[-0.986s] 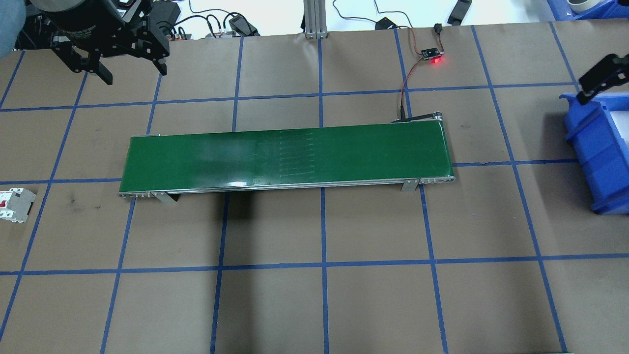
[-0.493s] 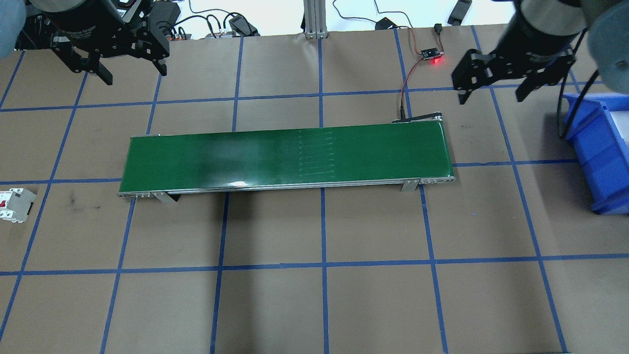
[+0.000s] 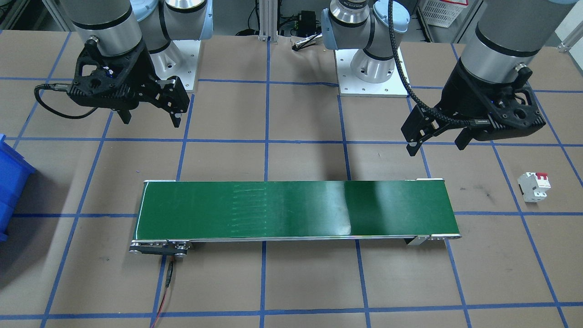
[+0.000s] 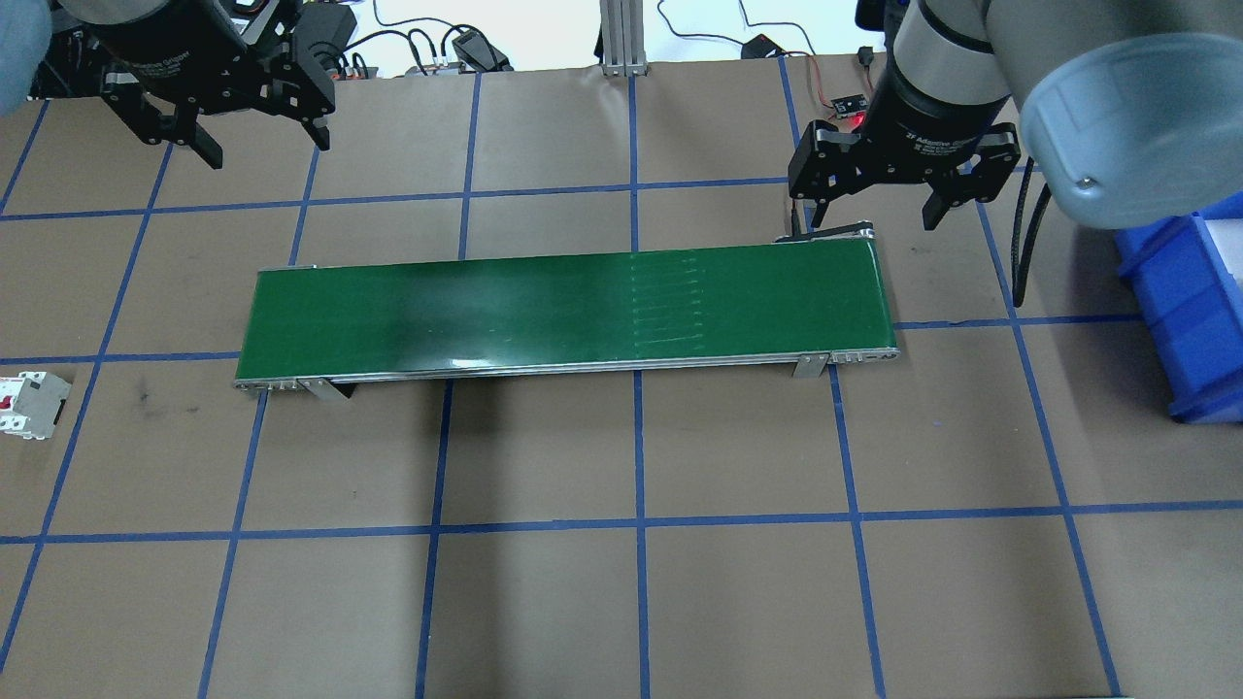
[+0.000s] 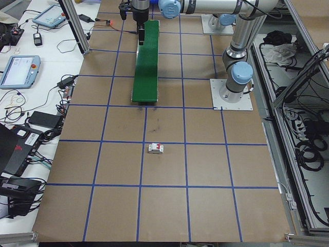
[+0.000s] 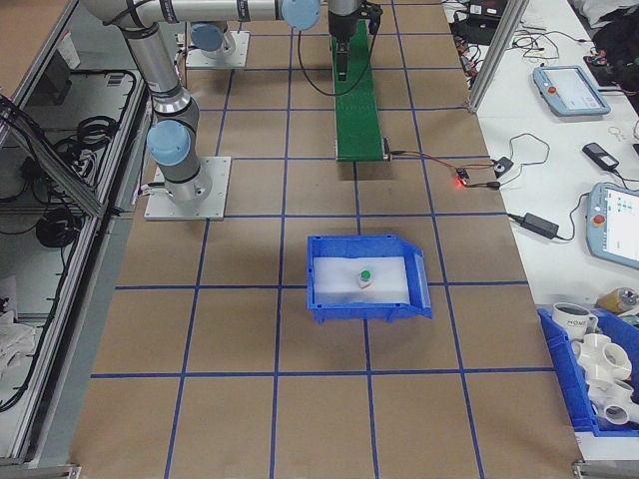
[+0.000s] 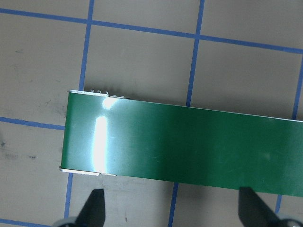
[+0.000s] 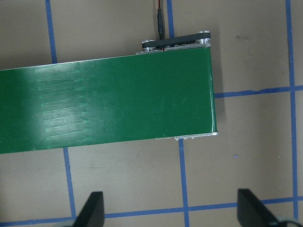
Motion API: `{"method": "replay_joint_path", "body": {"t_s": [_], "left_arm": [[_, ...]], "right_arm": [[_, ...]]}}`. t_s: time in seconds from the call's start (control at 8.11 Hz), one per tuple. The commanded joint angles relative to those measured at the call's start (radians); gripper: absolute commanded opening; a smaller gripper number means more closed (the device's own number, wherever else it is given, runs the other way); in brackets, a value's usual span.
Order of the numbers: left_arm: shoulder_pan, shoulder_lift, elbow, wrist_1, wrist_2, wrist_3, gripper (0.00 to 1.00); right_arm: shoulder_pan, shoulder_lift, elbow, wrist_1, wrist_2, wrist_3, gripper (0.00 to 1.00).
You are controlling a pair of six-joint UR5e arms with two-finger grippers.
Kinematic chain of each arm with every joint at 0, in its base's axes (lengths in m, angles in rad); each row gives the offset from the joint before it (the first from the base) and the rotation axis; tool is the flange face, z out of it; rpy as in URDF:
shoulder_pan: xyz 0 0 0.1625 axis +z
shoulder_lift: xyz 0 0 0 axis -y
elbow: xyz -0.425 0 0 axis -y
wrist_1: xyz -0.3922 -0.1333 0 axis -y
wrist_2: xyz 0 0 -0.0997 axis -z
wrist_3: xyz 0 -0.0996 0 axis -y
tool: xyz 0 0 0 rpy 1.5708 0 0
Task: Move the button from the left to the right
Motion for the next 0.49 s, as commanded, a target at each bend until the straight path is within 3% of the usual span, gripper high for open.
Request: {"method": "replay_joint_path", "body": {"t_s": [0.0, 0.37], "left_arm": [[0.002, 0.000, 0.001, 0.001, -0.003, 0.009, 1.00], [0.000, 0.000, 0.003, 0.003, 0.001, 0.004, 1.00]], "right_arm": [[0.006, 0.001, 0.000, 0.000, -0.005, 0.006, 1.00], [0.005, 0.001, 0.000, 0.001, -0.007, 0.003, 1.00]]}}
